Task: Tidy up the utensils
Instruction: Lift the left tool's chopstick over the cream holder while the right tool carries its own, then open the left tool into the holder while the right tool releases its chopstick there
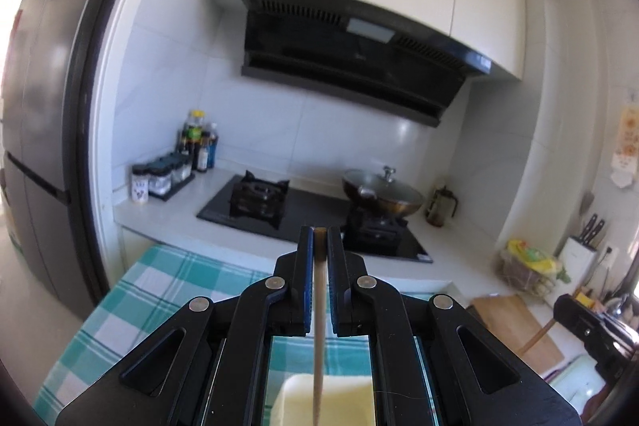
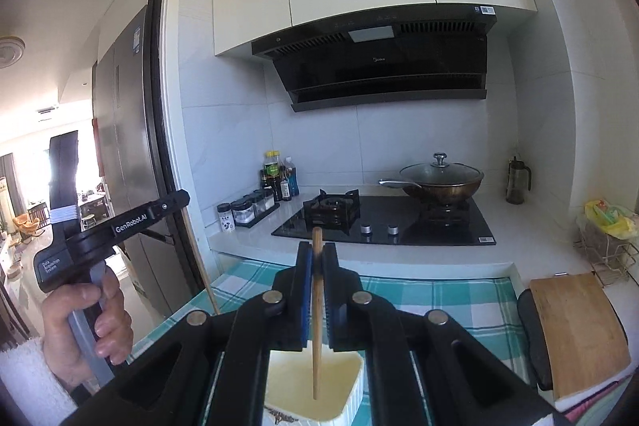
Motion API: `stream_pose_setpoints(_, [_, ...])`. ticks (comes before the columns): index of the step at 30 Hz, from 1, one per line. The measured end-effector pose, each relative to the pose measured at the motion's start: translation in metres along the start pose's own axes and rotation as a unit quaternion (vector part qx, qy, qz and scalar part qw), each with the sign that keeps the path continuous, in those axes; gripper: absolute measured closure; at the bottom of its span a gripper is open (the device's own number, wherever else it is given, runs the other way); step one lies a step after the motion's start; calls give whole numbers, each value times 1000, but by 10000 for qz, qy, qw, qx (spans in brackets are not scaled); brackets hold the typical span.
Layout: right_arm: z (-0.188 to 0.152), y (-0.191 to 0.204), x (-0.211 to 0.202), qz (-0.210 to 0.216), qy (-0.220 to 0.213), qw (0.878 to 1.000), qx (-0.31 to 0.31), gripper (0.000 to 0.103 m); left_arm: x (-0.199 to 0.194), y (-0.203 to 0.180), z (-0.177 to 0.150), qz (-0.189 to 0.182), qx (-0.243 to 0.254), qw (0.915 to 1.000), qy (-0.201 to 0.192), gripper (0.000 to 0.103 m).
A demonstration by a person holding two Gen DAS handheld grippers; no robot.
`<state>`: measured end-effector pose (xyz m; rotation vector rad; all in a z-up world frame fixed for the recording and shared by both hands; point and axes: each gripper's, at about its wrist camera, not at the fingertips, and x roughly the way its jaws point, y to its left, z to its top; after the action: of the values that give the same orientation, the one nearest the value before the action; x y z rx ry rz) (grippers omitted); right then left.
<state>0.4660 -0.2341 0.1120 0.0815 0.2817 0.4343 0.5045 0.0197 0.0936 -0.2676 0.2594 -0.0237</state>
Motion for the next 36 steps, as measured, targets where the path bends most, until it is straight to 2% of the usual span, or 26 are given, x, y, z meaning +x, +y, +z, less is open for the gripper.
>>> stream_pose_setpoints(3, [-18,-8,33,10,368,9992,142,98,28,4,-25,52,19,9988,481,99])
stream_pose_setpoints(5, [-34,-17,59,43,869,9957,308,98,47,9,-43,91,21,9959,895,99])
stream_pose_setpoints(9, [-62,-36,99,-41,1758,9823,647,97,79,22,-72,118,-119,9850,1716,99])
stream_pose_setpoints(14, [-86,-50,121,-70,2273,9689,977,96,89,22,-93,81,-49,9751,2214,97])
stream_pose_setpoints(15, [-89,-51,122,-93,2301,9679,1008,94,86,20,-95,80,-5,9738,2274,89])
stream_pose_setpoints(16, [-91,-51,122,-129,2285,9679,1035,94,83,18,-95,36,6,9725,2328,72])
stream_pose_setpoints(17, [-91,-50,121,-147,2276,9680,1044,93,76,17,-95,0,9,9719,2355,64])
stream_pose_setpoints(18, [-91,-48,119,-166,2265,9682,1045,83,65,17,-94,-2,24,9728,2316,54])
stream_pose_setpoints(19, [-89,-49,116,-207,2214,9692,1058,68,51,18,-93,26,58,9735,2288,50])
stream_pose_setpoints(21, [-83,-50,97,-255,1939,9748,1070,56,25,23,-94,-46,131,9712,2378,49])
stream_pose_setpoints(23, [-79,-49,72,-254,1782,9792,941,56,-11,32,-103,-110,212,9670,2538,47])
stream_pose_setpoints(26, [-95,-47,18,-290,1749,9822,622,55,-80,55,-135,-13,404,9624,2686,36])
stream_pose_setpoints(29, [-149,-49,-51,-588,1792,9815,340,54,-154,91,-194,424,372,9581,2809,28])
stream_pose_setpoints(31, [-195,-53,-92,-1077,1845,9768,150,54,-187,112,-236,834,202,9490,3032,28])
stream_pose_setpoints(33, [-249,-58,-132,-1728,1932,9658,112,54,-206,125,-268,1183,-46,9391,3226,28])
stream_pose_setpoints(34, [-271,-60,-147,-1949,2033,9593,178,54,-212,129,-281,1231,-267,9349,3317,28])
stream_pose_setpoints(36, [-306,-65,-170,-2195,2258,9480,466,54,-214,130,-294,1115,-570,9328,3378,28])
